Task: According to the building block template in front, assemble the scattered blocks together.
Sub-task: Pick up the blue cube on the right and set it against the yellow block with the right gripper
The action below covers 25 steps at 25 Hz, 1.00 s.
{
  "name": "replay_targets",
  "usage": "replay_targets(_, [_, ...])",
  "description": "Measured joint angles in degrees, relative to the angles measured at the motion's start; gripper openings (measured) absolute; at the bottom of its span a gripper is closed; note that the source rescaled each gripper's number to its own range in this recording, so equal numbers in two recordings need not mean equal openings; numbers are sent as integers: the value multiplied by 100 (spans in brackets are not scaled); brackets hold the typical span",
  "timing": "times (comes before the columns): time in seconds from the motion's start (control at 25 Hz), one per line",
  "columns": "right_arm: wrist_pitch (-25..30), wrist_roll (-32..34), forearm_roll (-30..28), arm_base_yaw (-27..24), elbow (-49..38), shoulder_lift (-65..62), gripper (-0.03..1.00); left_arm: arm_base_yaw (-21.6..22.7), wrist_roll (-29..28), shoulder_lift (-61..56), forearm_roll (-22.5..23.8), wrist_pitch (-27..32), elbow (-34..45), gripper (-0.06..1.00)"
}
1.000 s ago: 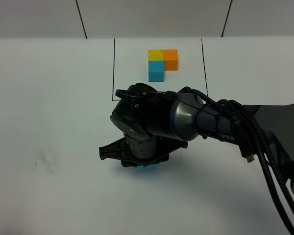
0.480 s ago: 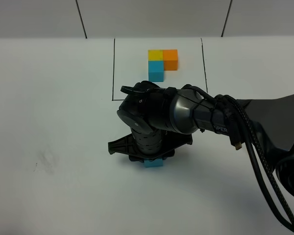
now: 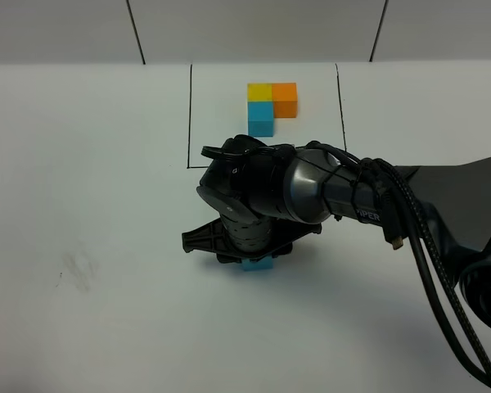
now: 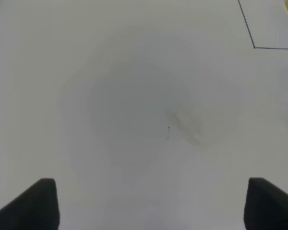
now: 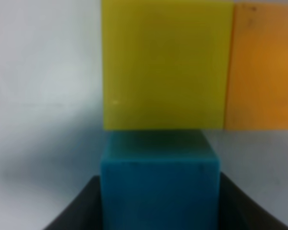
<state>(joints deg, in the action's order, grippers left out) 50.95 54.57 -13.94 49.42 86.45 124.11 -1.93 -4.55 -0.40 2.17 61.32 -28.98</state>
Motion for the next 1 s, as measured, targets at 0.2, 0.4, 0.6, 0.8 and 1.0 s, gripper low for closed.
replay_targets(0.2, [-128,11,-91,0,0,10,22,0,0,0,0,0,0,66])
replay_targets(0.4, [-144,42,-120,-13,0,17,22,0,-4,0,0,0,0,66])
replay_targets(0.6, [-173,61,-149,-29,0,23,22,0,-4,0,0,0,0,66])
replay_targets(0.8, [-185,82,-165,-29,0,23,22,0,-4,0,0,0,0,66])
replay_targets(1.0, [-196,99,-165,-29,0,23,22,0,-4,0,0,0,0,66])
